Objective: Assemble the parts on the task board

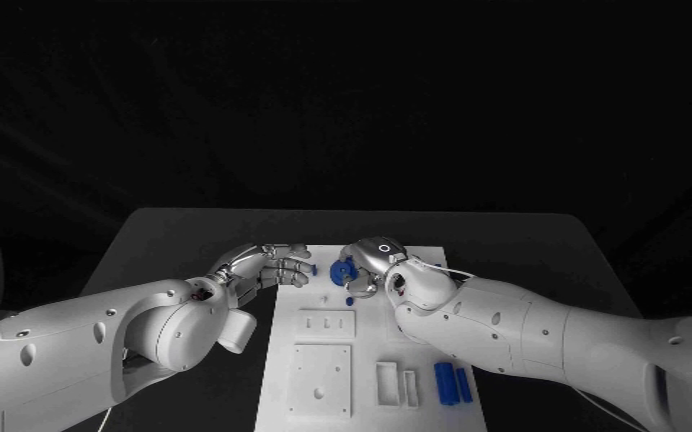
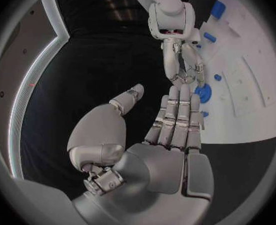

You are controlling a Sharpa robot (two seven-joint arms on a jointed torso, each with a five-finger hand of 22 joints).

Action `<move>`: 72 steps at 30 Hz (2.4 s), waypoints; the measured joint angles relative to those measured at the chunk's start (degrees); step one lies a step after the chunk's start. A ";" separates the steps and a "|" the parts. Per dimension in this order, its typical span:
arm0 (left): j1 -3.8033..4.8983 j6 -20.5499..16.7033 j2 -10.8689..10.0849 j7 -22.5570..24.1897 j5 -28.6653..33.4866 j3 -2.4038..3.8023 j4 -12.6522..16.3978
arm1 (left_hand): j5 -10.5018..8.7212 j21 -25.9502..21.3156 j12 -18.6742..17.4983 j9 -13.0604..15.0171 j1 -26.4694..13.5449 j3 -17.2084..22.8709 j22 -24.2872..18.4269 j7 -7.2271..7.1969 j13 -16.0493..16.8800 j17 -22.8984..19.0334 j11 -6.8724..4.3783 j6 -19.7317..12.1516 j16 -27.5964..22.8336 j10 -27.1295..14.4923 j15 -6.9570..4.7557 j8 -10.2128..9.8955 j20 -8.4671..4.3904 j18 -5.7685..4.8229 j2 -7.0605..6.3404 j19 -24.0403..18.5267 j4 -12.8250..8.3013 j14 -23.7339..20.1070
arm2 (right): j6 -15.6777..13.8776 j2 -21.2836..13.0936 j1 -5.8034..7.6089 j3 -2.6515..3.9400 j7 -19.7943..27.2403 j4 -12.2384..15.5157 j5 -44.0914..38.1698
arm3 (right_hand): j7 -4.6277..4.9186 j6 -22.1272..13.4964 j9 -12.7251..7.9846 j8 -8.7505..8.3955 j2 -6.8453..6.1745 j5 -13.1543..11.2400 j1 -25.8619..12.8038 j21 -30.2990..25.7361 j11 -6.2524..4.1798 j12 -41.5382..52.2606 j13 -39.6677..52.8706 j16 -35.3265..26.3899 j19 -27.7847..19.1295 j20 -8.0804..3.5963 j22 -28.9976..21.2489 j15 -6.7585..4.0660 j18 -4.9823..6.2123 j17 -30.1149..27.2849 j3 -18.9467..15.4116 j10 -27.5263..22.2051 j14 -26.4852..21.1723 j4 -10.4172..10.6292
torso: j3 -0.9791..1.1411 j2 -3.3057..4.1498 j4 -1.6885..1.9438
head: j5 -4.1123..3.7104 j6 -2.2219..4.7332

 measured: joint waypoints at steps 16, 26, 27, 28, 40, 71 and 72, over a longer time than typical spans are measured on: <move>0.00 -0.01 -0.32 -0.06 0.03 0.00 0.07 | 0.00 0.00 0.00 0.05 0.23 0.00 0.01 0.00 0.00 -0.05 0.00 0.00 0.00 0.00 0.00 0.00 0.00 0.00 0.23 0.00 0.00 0.00 | 0.40 -2.92 -0.29 -0.11 0.01 1.22 1.95 | -0.02 0.00 0.25 0.79 -0.08 0.89 -0.98 0.22 -0.01 0.21 -0.11 0.00 0.08 -0.31 -0.01 -0.01 0.01 0.18 0.48 0.01 0.00 -0.48 | 0.00 0.01 -0.07 | 0.13 0.03; 0.00 -0.03 -0.69 -0.07 0.04 0.00 0.17 | 0.00 0.00 0.00 0.04 0.23 0.00 0.01 0.00 0.00 -0.04 0.00 0.00 0.00 0.00 0.00 0.00 0.00 0.00 0.23 0.00 0.00 0.00 | -2.28 -6.32 -0.31 1.52 0.85 4.35 4.08 | 0.24 0.46 0.40 1.03 -0.34 0.88 -1.25 0.22 -0.01 0.20 -0.17 0.00 0.09 -0.31 -0.01 -0.01 0.01 0.27 0.80 0.01 0.00 -0.81 | 0.05 0.02 -0.08 | 0.09 0.21; 0.00 -0.03 -0.74 -0.07 0.04 0.00 0.19 | 0.00 0.00 0.00 0.04 0.23 0.00 0.01 0.00 0.00 -0.04 0.00 0.00 0.00 0.00 0.00 0.00 0.00 0.00 0.23 0.00 0.00 0.00 | -2.77 -6.82 -0.29 1.90 1.30 4.74 4.71 | 0.32 0.54 0.44 1.18 -0.46 0.80 -1.36 0.22 -0.01 0.20 -0.18 0.00 0.11 -0.33 -0.01 0.09 0.01 0.31 0.91 0.01 -0.10 -0.91 | 0.07 0.02 -0.08 | 0.09 0.24; 0.01 -0.03 -0.80 -0.08 0.04 0.00 0.19 | 0.00 0.00 0.00 0.04 0.23 0.00 0.01 0.00 0.00 -0.04 0.00 0.00 0.00 0.00 0.00 0.00 0.00 0.00 0.23 0.00 0.00 0.00 | -3.40 -7.52 -0.20 2.47 1.97 5.30 5.65 | 0.31 0.55 0.45 1.18 -0.46 0.51 -1.36 0.21 -0.01 0.20 -0.22 -0.01 0.29 -0.50 -0.01 0.17 0.00 0.32 1.12 0.01 -0.17 -1.12 | 0.07 0.02 -0.10 | 0.12 0.26; -0.01 -0.04 -1.01 -0.07 0.04 0.00 -0.71 | 0.00 0.00 0.00 0.11 0.48 -0.08 0.01 0.05 0.06 -0.04 0.00 0.37 0.00 0.00 0.00 0.00 0.00 0.00 0.00 0.00 -0.58 0.00 | -4.56 -15.70 1.79 5.64 11.25 8.71 16.67 | 0.20 0.97 0.76 2.01 -3.28 -4.98 3.76 0.52 0.83 0.60 -0.42 -0.01 0.39 -0.60 -0.01 0.97 -0.13 0.39 -2.73 -0.21 0.04 -4.94 | 0.18 -0.07 -0.30 | -0.07 0.69; -0.73 0.65 -0.89 0.12 0.52 -0.01 -2.22 | 0.00 0.00 0.22 0.20 1.25 0.01 0.02 0.01 0.06 -0.08 0.00 0.41 0.00 0.00 0.00 0.00 0.00 0.00 0.11 0.00 -1.12 0.00 | 4.30 -20.03 -1.35 5.74 21.46 -1.96 24.76 | -0.18 1.46 0.53 2.30 -3.92 -1.15 10.28 0.04 0.72 0.86 -1.14 -0.49 -0.57 -0.10 -0.02 0.77 -0.17 1.03 -9.79 -1.35 -0.18 -8.40 | 1.71 -0.27 -1.51 | -0.53 -0.24; -0.75 0.66 -0.90 0.12 0.52 -0.01 -2.25 | 0.00 0.00 0.22 0.20 1.25 0.01 0.02 0.01 0.09 -0.08 0.00 0.41 0.00 0.00 0.00 0.00 0.00 0.00 0.11 0.00 -1.12 0.00 | 4.51 -20.03 -1.44 5.74 21.52 -2.08 24.76 | -0.18 1.46 0.53 2.31 -3.82 -0.70 10.38 0.04 0.72 0.86 -1.15 -0.49 -0.57 -0.10 -0.02 0.76 -0.16 1.03 -9.69 -1.35 -0.19 -8.50 | 1.68 -0.27 -1.51 | -0.54 -0.29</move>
